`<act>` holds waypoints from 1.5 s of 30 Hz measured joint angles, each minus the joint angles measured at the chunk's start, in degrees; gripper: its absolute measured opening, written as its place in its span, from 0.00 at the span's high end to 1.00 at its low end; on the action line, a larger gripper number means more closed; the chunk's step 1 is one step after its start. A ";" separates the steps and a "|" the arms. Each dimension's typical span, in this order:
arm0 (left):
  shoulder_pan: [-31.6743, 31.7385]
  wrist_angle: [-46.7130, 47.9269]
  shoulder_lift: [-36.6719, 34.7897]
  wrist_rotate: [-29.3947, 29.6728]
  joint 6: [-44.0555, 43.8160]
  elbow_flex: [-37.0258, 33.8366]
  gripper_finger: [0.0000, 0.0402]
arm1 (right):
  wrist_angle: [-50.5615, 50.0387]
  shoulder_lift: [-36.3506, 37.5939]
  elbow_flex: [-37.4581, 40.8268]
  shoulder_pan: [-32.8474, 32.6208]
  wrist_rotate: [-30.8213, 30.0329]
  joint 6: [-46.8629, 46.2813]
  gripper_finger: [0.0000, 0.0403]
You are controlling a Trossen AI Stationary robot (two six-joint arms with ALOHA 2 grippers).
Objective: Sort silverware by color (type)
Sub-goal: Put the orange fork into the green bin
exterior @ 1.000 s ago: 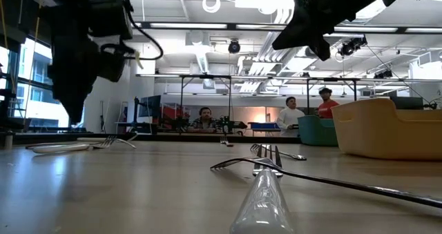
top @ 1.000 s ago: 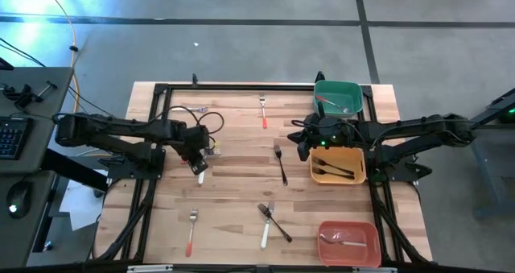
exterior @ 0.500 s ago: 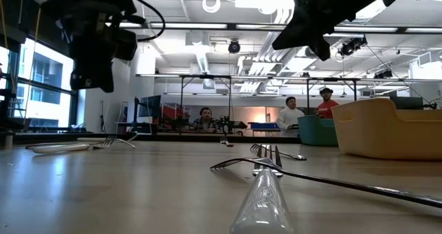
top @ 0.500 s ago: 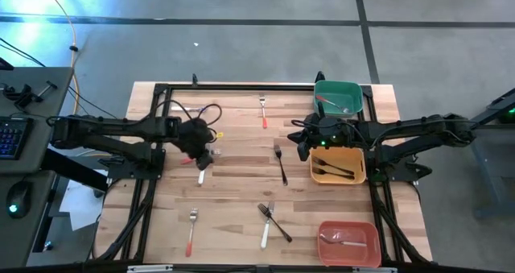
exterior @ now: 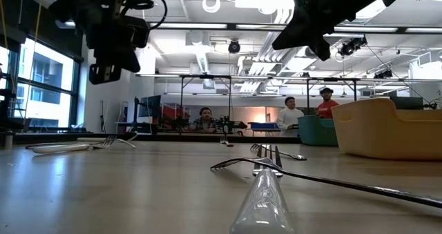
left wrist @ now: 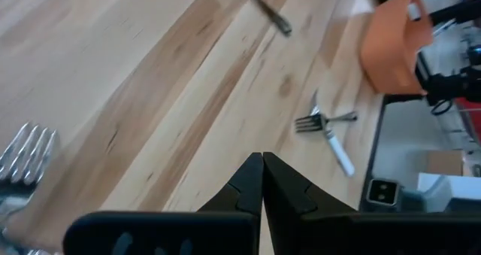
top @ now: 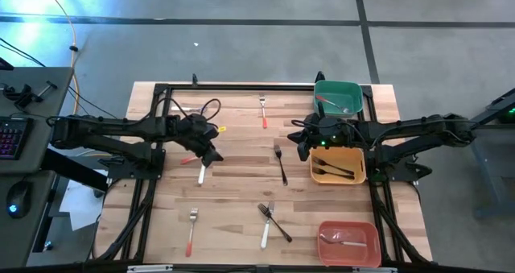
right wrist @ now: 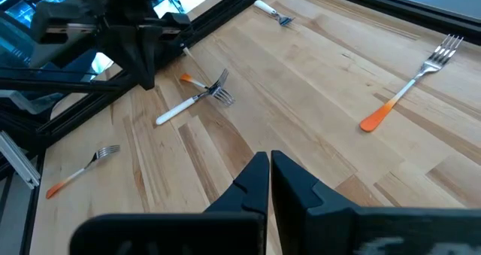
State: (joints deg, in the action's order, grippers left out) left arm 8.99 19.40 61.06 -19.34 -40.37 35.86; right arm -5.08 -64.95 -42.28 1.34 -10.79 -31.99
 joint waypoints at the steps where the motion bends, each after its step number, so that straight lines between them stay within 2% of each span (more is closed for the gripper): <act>1: 0.00 -0.76 0.00 -0.17 -0.09 0.00 1.00 | -0.01 0.00 0.00 0.00 0.00 0.00 1.00; 17: 1.61 -11.32 0.89 -2.02 -3.08 0.00 1.00 | 0.00 0.00 0.00 0.00 -0.19 0.07 1.00; 33: 4.66 -48.20 14.63 -2.65 -11.82 0.02 1.00 | 0.09 0.00 0.00 0.02 -1.02 0.09 1.00; 37: 4.66 -54.03 17.49 -2.66 -13.58 0.02 1.00 | 0.24 0.00 0.00 0.02 -1.01 0.09 1.00; 45: 5.12 -58.25 19.83 -3.97 -15.03 0.02 1.00 | 0.25 0.00 0.00 0.02 -1.18 -0.09 1.00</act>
State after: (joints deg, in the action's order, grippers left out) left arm 14.11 -38.85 80.89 -23.31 -55.40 35.88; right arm -4.83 -64.95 -42.28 1.37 -11.97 -32.08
